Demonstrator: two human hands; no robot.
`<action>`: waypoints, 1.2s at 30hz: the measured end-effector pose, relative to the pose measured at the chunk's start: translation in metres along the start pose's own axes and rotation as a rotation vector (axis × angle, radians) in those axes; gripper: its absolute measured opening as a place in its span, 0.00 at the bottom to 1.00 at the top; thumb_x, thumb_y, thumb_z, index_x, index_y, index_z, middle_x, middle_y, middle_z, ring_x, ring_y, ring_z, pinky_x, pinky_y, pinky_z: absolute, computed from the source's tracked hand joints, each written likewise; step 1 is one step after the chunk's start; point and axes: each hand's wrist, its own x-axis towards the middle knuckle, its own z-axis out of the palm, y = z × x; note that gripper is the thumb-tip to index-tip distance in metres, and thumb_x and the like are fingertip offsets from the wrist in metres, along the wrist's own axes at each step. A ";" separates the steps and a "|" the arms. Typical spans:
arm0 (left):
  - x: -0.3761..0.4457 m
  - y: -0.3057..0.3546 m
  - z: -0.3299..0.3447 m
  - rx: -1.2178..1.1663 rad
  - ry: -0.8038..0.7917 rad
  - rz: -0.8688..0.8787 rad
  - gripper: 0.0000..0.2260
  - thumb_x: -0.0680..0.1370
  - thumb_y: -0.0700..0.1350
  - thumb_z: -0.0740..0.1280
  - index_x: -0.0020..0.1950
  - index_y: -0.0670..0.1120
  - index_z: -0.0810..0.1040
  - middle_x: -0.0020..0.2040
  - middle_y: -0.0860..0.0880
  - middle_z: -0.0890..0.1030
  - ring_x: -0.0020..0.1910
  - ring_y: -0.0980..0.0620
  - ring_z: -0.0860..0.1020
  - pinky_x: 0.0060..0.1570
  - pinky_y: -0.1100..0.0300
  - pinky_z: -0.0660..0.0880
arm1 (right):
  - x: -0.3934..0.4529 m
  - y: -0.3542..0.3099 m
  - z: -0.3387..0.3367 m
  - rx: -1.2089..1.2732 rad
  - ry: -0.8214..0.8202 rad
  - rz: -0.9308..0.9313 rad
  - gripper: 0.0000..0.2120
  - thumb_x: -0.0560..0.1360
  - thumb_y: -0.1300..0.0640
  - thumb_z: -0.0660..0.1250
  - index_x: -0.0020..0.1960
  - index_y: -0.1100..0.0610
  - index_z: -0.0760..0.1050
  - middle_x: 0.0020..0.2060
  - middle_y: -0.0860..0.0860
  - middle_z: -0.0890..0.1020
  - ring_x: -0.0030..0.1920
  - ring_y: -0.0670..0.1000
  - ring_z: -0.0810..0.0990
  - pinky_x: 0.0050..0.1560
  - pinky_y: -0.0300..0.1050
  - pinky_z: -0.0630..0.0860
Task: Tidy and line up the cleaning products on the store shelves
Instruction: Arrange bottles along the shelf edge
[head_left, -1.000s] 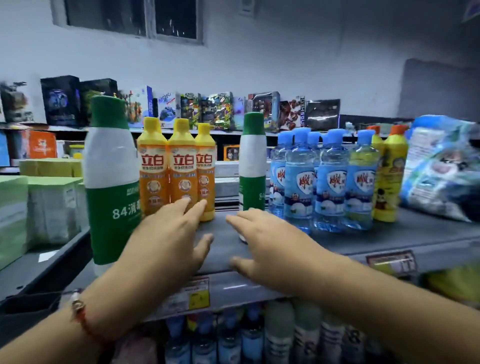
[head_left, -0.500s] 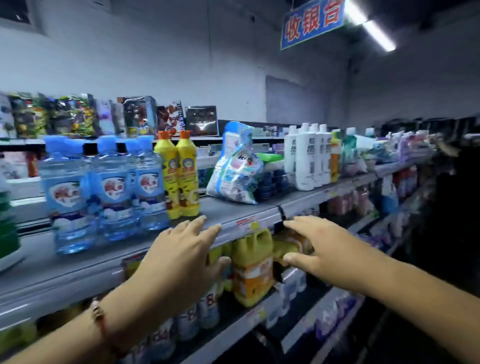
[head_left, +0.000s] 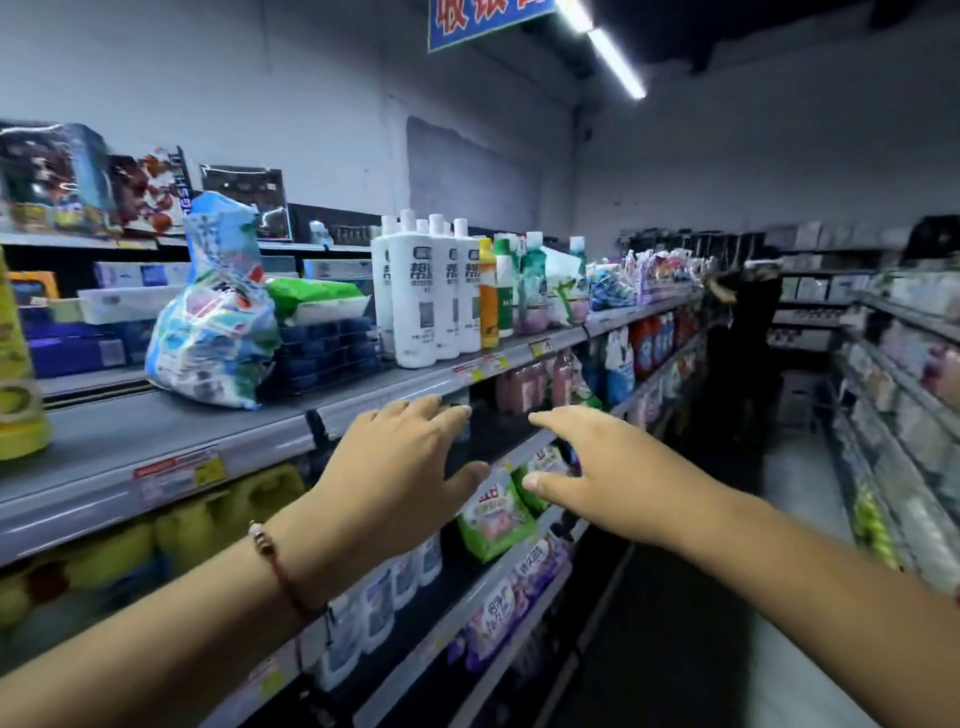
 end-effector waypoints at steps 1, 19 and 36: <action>0.012 0.001 0.008 -0.007 0.000 0.004 0.31 0.80 0.67 0.56 0.79 0.55 0.60 0.75 0.50 0.69 0.73 0.47 0.68 0.68 0.51 0.69 | 0.009 0.007 0.003 0.015 0.002 0.006 0.35 0.78 0.38 0.64 0.80 0.45 0.56 0.78 0.44 0.61 0.77 0.49 0.62 0.75 0.49 0.64; 0.288 -0.037 0.153 -0.049 0.137 -0.054 0.26 0.79 0.63 0.61 0.75 0.53 0.68 0.67 0.49 0.75 0.64 0.44 0.75 0.59 0.50 0.74 | 0.270 0.159 0.051 0.068 -0.053 0.022 0.33 0.78 0.41 0.66 0.79 0.44 0.59 0.76 0.44 0.64 0.73 0.48 0.67 0.69 0.46 0.70; 0.390 -0.031 0.203 0.136 0.180 -0.338 0.19 0.78 0.59 0.63 0.67 0.55 0.76 0.58 0.52 0.81 0.55 0.45 0.79 0.48 0.51 0.77 | 0.537 0.235 0.083 0.840 0.002 -0.105 0.43 0.70 0.47 0.78 0.77 0.55 0.60 0.70 0.55 0.75 0.69 0.58 0.73 0.66 0.49 0.69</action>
